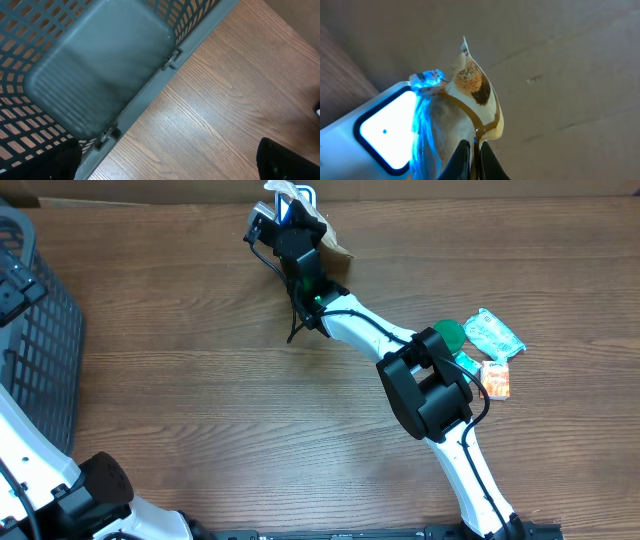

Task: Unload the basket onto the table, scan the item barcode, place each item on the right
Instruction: 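Hold the snack bag in front of the white scanner, then carry the snack bag right and set it beside the jar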

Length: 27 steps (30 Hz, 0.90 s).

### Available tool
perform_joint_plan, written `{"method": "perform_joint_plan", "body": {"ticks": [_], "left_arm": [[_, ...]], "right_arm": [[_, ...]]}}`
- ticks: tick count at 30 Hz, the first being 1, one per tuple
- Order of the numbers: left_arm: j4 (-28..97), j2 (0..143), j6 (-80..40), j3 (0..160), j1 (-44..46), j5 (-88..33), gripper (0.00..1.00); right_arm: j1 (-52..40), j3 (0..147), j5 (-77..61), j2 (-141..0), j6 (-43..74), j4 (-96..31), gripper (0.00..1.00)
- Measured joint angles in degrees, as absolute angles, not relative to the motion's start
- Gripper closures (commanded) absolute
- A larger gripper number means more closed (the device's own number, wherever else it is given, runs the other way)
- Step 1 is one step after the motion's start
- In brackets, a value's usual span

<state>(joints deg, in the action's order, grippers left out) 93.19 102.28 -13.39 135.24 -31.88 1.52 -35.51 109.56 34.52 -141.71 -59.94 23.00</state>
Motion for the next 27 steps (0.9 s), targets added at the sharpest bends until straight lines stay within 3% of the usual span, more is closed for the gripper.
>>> {"method": "perform_joint_plan", "body": {"ticks": [8, 13, 21, 27], "left_arm": [[93.2, 102.3, -13.4, 135.2, -31.9, 1.5, 0.01], [93.2, 102.3, -13.4, 135.2, -31.9, 1.5, 0.0], [93.2, 102.3, -13.4, 135.2, -31.9, 1.5, 0.0], [93.1, 102.3, -13.4, 135.2, -31.9, 1.6, 0.0]], "right_arm": [[-35.5, 109.6, 35.0, -141.6, -52.7, 24.8, 0.96], [-35.5, 109.6, 35.1, -137.5, -47.0, 18.3, 0.96], [-35.5, 109.5, 27.8, -120.1, -25.1, -15.9, 0.96], [-34.8, 110.0, 18.4, -105.7, -1.1, -41.4, 0.96]]}}
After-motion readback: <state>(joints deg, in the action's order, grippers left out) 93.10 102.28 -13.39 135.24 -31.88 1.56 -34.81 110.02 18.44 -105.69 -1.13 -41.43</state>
